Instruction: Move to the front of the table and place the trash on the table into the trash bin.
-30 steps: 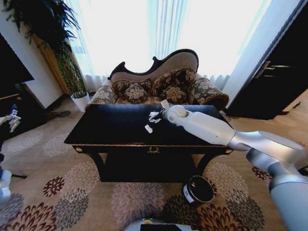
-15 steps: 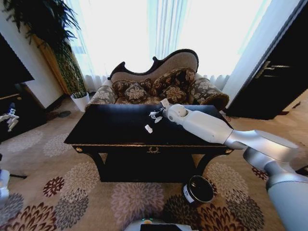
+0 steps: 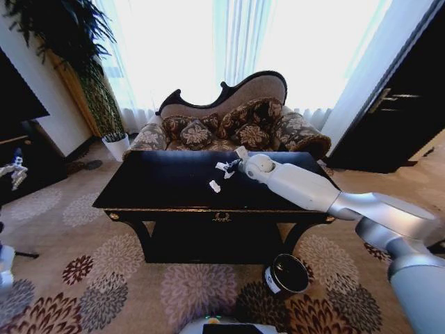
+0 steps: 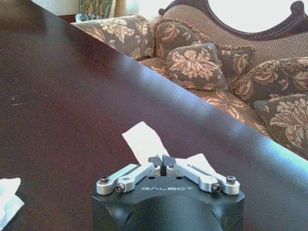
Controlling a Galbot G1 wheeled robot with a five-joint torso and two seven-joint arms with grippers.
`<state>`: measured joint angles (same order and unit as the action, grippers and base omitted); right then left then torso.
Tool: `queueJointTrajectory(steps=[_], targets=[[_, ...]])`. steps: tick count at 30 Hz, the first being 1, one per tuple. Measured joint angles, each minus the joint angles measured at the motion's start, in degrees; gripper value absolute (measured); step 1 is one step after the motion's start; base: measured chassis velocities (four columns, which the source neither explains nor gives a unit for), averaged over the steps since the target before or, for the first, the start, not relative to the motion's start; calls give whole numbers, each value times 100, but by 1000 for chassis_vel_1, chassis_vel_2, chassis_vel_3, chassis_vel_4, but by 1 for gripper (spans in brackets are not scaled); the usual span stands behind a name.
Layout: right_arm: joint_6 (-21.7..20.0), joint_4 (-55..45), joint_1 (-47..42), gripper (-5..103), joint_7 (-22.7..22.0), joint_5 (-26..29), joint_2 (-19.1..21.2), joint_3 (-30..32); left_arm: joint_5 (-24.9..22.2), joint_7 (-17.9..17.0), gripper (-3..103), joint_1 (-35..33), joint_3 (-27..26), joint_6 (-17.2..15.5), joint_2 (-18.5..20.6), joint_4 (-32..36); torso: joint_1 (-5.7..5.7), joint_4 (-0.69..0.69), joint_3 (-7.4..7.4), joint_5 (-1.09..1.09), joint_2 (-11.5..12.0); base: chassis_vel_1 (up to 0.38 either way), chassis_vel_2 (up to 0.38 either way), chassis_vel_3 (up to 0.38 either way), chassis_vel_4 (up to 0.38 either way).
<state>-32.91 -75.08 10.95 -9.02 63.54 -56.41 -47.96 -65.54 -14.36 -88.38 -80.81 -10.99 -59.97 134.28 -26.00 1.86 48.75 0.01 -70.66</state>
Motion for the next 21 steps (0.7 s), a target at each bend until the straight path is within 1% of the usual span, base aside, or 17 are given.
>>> queueJointTrajectory(steps=[2,4,7,9,13,14,16,18,19,21], targets=[[34,-105,-45,1,3,14,60,73,-2,-1,100,1,-4,0,16,0,0,0,0,0,0,0,0,0,0],[55,-190,-79,1,9,22,106,129,-10,-2,100,0,-14,0,22,1,0,-1,0,0,0,0,0,0,0],[172,-475,-207,0,118,52,325,312,-44,-4,100,-32,-72,0,34,-3,0,0,0,1,0,0,0,0,0],[212,-536,-245,0,148,66,378,352,-48,-4,100,-37,-80,0,37,-8,0,0,0,0,0,0,0,0,0],[381,-896,-673,0,241,204,634,775,-50,-9,100,-17,-41,3,31,-6,0,0,0,0,0,0,0,0,0],[381,-896,-673,0,241,204,634,775,-50,-9,100,-17,-41,3,31,-6,0,0,0,0,0,0,0,0,0],[504,-1073,-957,0,337,232,789,1050,-37,-17,100,-15,-8,4,9,16,0,-1,0,-1,0,0,0,0,0],[720,-1270,-1271,0,530,253,999,1399,-34,-20,100,-18,6,3,4,60,0,-1,0,0,0,0,0,0,0],[720,-1270,-1271,0,530,253,999,1399,-34,-20,100,-18,6,3,4,60,0,-1,0,0,0,0,0,0,0],[875,-1475,-1578,0,653,313,1223,1786,-34,-23,100,-19,9,2,16,84,0,1,-1,-1,0,0,0,0,0]])
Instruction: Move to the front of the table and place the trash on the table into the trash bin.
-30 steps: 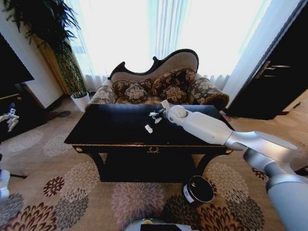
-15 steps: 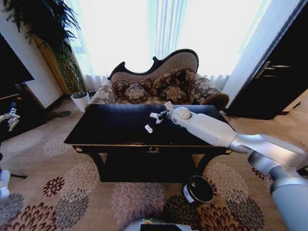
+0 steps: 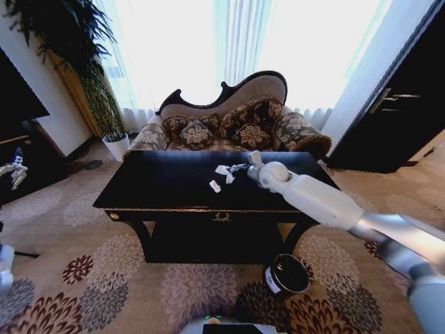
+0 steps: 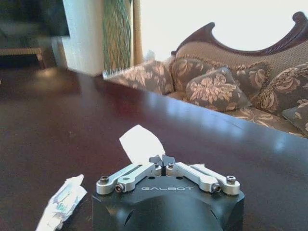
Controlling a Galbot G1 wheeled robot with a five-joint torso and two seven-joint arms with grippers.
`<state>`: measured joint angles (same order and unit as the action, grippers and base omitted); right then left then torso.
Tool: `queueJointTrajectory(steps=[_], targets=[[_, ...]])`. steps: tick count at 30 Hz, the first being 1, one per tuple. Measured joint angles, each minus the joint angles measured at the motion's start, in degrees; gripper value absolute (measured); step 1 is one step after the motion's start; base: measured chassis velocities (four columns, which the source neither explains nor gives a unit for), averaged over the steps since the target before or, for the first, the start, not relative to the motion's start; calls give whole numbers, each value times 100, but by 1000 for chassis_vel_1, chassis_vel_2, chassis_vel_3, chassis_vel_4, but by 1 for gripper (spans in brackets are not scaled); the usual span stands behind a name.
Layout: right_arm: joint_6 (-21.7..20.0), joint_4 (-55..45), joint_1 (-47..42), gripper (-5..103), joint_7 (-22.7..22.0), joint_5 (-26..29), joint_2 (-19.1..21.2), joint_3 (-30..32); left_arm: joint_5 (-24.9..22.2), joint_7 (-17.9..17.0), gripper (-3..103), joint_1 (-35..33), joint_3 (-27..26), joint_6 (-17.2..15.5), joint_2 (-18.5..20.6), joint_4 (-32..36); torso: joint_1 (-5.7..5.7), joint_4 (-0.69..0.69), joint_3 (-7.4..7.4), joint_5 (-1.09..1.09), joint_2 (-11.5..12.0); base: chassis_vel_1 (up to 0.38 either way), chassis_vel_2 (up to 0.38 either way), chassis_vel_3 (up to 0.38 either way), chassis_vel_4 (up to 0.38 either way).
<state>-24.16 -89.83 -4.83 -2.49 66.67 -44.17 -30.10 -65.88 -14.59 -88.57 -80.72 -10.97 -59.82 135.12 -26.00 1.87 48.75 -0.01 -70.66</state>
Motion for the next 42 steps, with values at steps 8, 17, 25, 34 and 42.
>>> queueJointTrajectory(steps=[8,17,25,34,42], targets=[[448,-600,-1159,0,89,304,622,1409,-5,-23,100,33,61,-17,-2,105,0,-4,0,1,0,0,0,0,0],[568,-1151,-3001,0,343,385,1233,3291,-49,-41,100,71,61,-24,5,127,1,3,-1,2,0,0,0,0,0],[650,-1530,-4294,0,304,594,1468,4628,-322,-64,100,-150,-396,-5,-209,424,1,-2,0,-1,0,0,0,0,0],[349,-2058,-5189,0,245,1074,1600,5446,-384,-120,100,-28,-337,-32,-385,546,0,0,0,1,0,0,0,0,0],[367,-2223,-6429,0,396,1070,1677,6775,-430,-29,100,87,-252,-57,-358,425,0,-2,0,2,0,0,0,0,0]])
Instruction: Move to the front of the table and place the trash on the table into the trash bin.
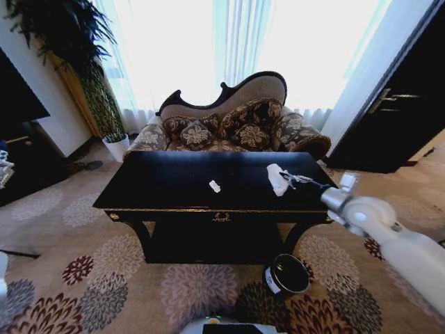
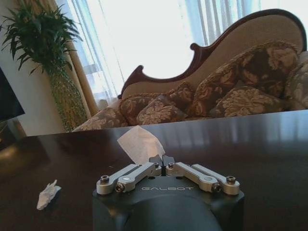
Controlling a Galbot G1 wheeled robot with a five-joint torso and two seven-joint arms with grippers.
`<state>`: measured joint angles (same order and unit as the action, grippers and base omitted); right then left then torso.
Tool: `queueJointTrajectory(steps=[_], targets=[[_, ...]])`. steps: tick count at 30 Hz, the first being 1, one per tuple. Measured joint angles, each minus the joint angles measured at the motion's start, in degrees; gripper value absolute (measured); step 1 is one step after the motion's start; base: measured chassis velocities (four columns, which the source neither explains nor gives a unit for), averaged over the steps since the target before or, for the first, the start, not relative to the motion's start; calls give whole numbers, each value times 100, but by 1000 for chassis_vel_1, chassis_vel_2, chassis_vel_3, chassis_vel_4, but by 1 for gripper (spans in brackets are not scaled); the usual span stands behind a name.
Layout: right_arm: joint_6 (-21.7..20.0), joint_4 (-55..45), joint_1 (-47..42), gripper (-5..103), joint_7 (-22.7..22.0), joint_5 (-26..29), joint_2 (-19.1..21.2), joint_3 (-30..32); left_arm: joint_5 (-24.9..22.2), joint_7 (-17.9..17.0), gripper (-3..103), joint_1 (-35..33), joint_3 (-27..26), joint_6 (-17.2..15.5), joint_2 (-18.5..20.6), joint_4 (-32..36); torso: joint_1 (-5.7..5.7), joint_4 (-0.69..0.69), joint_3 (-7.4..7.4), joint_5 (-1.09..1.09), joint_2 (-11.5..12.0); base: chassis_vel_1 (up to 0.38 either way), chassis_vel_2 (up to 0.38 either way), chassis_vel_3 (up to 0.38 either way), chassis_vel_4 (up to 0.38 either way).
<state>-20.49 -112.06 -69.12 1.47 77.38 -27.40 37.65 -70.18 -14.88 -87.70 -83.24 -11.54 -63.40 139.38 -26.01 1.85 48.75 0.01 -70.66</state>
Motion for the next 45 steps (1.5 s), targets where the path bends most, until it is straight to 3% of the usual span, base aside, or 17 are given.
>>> queueJointTrajectory(steps=[2,7,10,11,16,22,24,27,28,31,39,45], targets=[[211,12,-472,0,226,-10,-75,490,-1,17,100,72,56,-3,2,-67,0,1,0,-1,0,0,0,0,0],[281,-89,-1044,0,284,117,-362,1184,10,48,100,152,154,-7,-61,-158,0,0,0,1,0,0,0,0,0],[296,-139,-1502,0,359,58,-932,1674,76,82,100,192,265,-8,-127,-223,0,1,0,1,0,0,0,0,0],[296,-139,-1502,0,359,58,-932,1674,76,82,100,192,265,-8,-127,-223,0,1,0,1,0,0,0,0,0],[564,-66,-2097,0,657,-342,-1674,2154,79,95,100,192,331,-8,-157,-224,0,2,0,-2,0,0,0,0,0],[1007,66,-2153,0,1042,-604,-1988,2454,80,95,100,180,333,-8,-144,-204,1,1,0,2,0,0,0,0,0],[1353,240,-2140,0,1433,-719,-2160,2494,77,95,100,168,324,-8,-133,-188,0,0,0,0,0,0,0,0,0],[2157,666,-2254,0,2417,-1150,-2316,2522,9,93,100,133,256,-5,-93,-149,0,1,0,-1,1,0,0,0,0],[2157,666,-2254,0,2417,-1150,-2316,2522,9,93,100,133,256,-5,-93,-149,0,1,0,-1,1,0,0,0,0],[2751,1000,-2360,0,3208,-1362,-2381,2570,-9,89,100,98,230,-1,-100,-118,1,1,0,-1,0,0,0,0,0],[3119,1583,-2463,0,4321,-1081,-2487,2810,-2,84,100,33,225,1,-200,-9,0,1,0,0,1,0,0,0,0],[3190,2189,-2390,0,4592,-1542,-2694,2550,-3,76,100,-48,126,26,-254,66,0,1,0,-1,1,0,0,0,0]])
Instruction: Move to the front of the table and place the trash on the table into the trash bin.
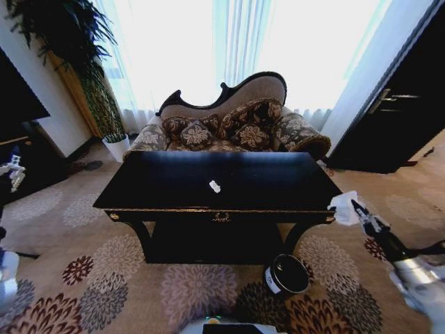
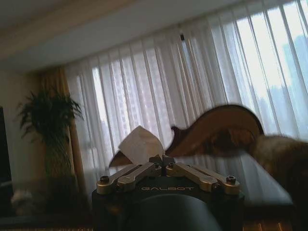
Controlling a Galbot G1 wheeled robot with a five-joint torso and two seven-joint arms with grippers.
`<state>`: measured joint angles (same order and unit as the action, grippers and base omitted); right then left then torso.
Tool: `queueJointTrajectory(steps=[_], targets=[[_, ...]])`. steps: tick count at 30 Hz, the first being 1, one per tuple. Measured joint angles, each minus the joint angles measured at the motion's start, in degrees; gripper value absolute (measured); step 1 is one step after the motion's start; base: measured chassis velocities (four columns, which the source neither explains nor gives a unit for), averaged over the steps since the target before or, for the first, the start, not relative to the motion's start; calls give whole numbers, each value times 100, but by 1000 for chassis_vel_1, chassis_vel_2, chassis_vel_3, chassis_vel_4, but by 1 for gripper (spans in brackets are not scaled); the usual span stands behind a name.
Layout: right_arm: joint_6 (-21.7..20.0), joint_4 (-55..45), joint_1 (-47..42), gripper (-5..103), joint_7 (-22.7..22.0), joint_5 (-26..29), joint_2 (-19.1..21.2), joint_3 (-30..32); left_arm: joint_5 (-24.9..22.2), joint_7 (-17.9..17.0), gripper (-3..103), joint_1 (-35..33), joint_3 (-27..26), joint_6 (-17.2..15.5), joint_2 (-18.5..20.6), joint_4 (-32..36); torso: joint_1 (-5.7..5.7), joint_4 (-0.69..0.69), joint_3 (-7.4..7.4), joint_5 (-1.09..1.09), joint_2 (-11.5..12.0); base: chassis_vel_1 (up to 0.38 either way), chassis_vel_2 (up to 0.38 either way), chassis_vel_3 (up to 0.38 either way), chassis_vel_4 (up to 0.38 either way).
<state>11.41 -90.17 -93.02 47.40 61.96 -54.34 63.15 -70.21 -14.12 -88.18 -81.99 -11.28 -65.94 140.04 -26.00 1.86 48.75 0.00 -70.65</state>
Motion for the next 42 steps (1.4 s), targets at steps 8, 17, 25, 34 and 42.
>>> queueJointTrajectory(steps=[8,17,25,34,42], targets=[[178,448,259,0,-244,-699,-382,-843,-9,-69,100,-87,-124,33,-31,97,1,0,0,1,0,0,0,0,0],[506,1225,727,0,-1007,-2036,-640,-1812,-20,-174,100,-127,-220,39,7,141,0,0,0,2,0,0,0,0,0],[430,2177,1290,0,-2668,-3287,-696,-2815,-15,-224,100,-167,-328,22,137,134,0,0,0,0,0,0,0,0,0],[-382,2895,1932,0,-4283,-3295,-699,-3718,-81,-282,100,-198,-609,7,345,1,0,-1,0,2,0,0,0,0,0],[-653,3334,2360,0,-4562,-3165,-763,-4143,73,-294,100,-203,-587,-15,351,-1,0,0,0,2,0,0,0,0,0]])
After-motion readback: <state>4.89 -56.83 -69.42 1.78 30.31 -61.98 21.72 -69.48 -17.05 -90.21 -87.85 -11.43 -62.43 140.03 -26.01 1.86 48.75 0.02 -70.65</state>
